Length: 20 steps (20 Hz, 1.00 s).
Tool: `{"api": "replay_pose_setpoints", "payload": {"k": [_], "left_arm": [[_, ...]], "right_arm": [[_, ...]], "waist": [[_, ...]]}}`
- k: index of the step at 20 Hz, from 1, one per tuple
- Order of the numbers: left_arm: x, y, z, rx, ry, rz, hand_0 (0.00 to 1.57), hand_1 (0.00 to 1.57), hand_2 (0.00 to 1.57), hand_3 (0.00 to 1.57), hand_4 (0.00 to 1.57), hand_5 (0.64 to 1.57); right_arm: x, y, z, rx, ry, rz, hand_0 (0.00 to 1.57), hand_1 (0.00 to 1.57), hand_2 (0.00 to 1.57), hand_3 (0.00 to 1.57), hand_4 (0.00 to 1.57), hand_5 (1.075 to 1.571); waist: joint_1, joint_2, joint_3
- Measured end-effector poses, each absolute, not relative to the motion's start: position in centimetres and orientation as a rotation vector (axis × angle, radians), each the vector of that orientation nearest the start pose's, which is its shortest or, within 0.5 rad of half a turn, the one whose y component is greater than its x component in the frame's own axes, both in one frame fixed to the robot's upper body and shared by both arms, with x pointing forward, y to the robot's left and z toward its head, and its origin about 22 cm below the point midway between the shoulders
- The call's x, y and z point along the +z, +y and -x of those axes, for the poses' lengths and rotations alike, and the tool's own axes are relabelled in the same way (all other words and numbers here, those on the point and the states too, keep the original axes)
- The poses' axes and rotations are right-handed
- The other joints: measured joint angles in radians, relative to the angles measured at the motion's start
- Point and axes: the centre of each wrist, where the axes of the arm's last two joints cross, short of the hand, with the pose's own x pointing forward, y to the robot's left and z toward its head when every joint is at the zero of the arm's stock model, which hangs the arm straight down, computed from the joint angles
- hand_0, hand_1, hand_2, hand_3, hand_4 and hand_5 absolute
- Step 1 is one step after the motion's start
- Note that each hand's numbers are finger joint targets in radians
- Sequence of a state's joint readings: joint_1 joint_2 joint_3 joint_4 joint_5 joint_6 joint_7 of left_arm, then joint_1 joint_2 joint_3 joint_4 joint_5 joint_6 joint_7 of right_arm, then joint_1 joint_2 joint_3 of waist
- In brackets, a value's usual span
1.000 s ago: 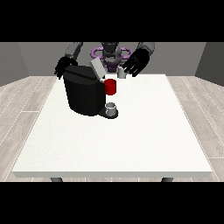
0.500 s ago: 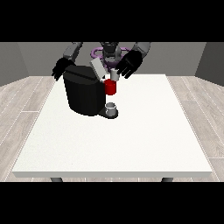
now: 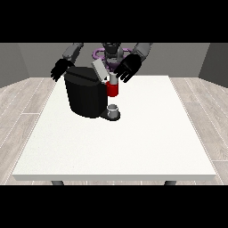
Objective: Insert the coffee pod into the coffee machine and close the lid
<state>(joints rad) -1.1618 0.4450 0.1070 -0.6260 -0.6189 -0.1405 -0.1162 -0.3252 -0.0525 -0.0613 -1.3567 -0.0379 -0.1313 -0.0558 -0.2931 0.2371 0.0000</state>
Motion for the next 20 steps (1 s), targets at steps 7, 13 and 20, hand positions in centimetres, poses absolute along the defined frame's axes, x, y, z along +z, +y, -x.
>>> {"api": "replay_pose_setpoints", "payload": {"k": [7, 13, 20], "left_arm": [[23.0, 25.5, -46.3, -0.880, -1.688, -0.713, 1.19, 1.19, 1.27, 1.20, 0.51, 1.571], [23.0, 25.2, -46.3, -0.886, -1.689, -0.714, 1.19, 1.19, 1.25, 1.18, 0.49, 1.571], [22.8, 25.3, -46.4, -0.889, -1.674, -0.716, 1.22, 1.22, 1.27, 1.17, 0.48, 1.571]], "right_arm": [[3.9, -21.3, -31.9, -0.058, -1.730, 0.057, 0.00, 0.00, 0.00, 0.00, 0.46, 1.571], [3.3, -21.9, -31.8, -0.076, -1.736, 0.072, 0.00, 0.00, 0.00, 0.00, 0.43, 1.571], [3.6, -21.5, -31.9, -0.071, -1.732, 0.071, 0.00, 0.00, 0.00, 0.00, 0.40, 1.571]], "waist": [[0.000, 0.012, 0.0000], [0.011, 0.020, 0.0004], [0.008, 0.020, 0.0013]]}}
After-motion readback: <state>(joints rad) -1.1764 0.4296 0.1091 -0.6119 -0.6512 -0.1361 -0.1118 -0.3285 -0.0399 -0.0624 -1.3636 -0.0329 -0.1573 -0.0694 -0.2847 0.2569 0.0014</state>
